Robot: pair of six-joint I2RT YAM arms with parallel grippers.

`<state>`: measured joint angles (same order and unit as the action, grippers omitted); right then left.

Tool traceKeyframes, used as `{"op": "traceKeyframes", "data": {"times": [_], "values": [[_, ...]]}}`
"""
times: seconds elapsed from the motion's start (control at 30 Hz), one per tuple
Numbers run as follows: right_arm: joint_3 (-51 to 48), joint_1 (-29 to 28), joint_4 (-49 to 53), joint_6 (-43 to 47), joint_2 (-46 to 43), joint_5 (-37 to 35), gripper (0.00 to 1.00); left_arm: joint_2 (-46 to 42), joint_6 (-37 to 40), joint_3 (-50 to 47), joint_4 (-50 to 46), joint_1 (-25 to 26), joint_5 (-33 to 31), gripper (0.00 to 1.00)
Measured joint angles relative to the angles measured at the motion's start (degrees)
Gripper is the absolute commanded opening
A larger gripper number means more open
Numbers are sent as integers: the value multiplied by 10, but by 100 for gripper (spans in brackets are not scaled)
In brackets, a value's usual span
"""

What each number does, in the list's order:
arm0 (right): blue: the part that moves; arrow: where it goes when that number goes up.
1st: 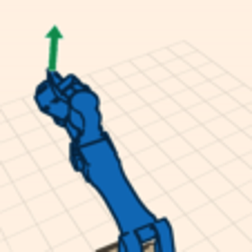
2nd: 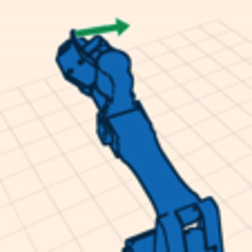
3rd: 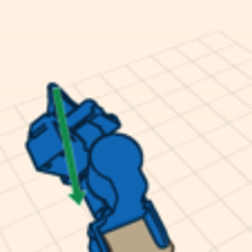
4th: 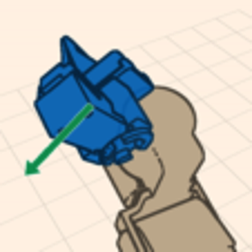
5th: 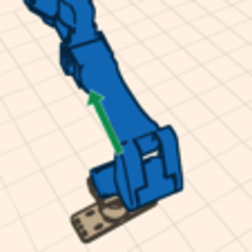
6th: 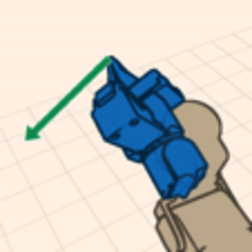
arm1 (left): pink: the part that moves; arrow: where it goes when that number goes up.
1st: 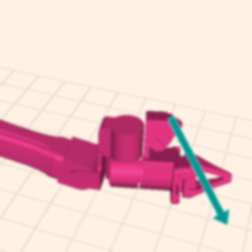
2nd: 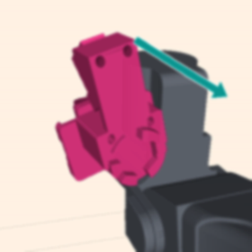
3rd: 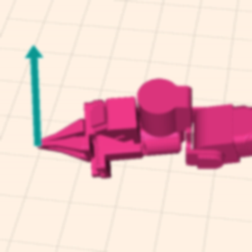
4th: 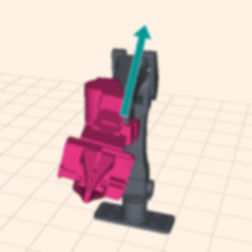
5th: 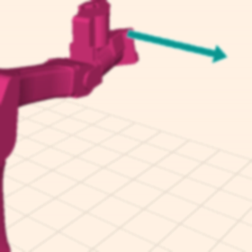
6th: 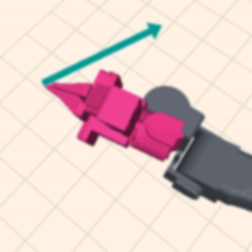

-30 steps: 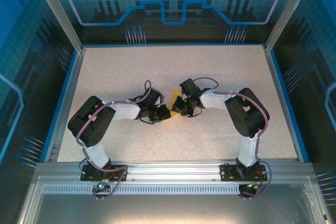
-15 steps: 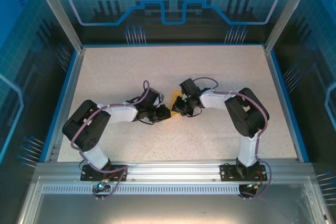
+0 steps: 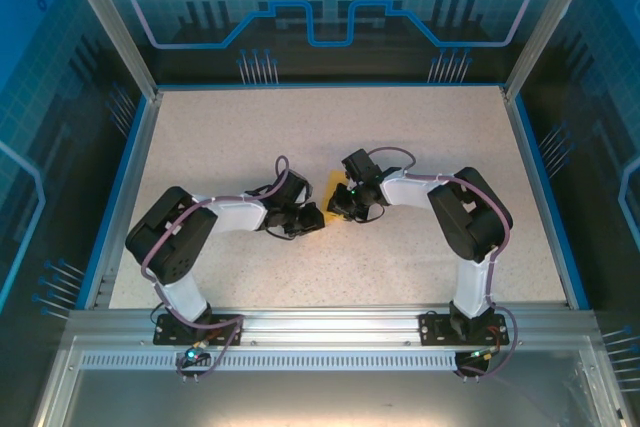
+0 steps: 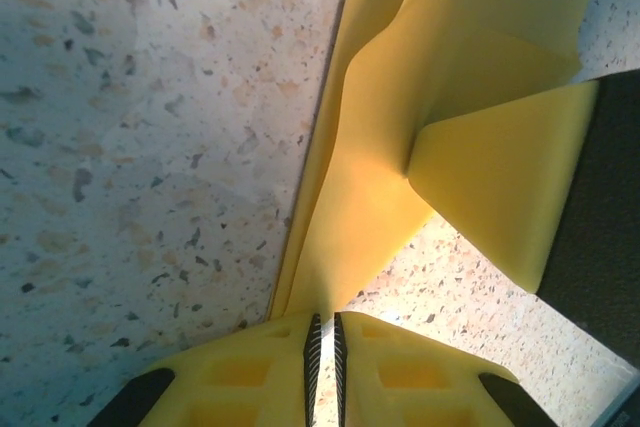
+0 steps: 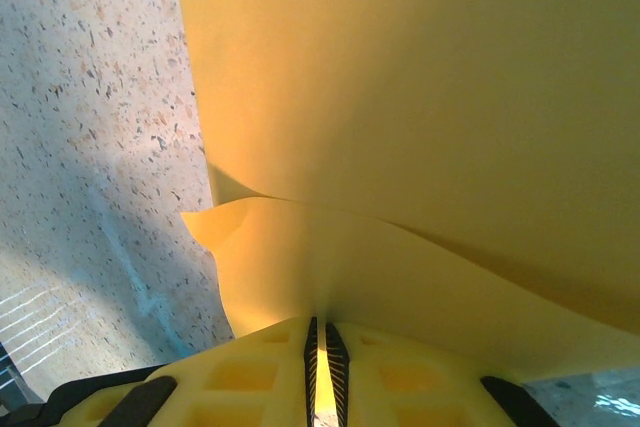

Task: Fold a paper plane with a square sheet of paper (pick it up from the middle)
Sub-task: Third fold the triangle at the center of the table.

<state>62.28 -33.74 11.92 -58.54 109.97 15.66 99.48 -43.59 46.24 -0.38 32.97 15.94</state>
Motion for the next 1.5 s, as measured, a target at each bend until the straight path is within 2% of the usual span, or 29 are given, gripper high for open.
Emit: {"op": "traceKeyframes", "data": {"times": [0.23, 0.43, 0.67, 0.8, 1.0, 1.5], "values": [[0, 0, 1, 0, 0, 0, 16, -26, 0, -2, -24, -3, -17, 20], [0, 0, 1, 0, 0, 0, 16, -68, -4, -3, -9, -14, -5, 19], [1, 0, 1, 0, 0, 2, 16, -22, -33, -3, 38, -14, 23, 14], [1, 2, 1, 0, 1, 4, 15, 15, -42, -2, 42, -14, 24, 11], [1, 4, 1, 5, 1, 9, 13, 22, -44, 10, 33, -14, 14, 9], [-52, 39, -92, 148, -3, 82, 13, 24, -25, 21, 8, -12, 3, 7]]}}
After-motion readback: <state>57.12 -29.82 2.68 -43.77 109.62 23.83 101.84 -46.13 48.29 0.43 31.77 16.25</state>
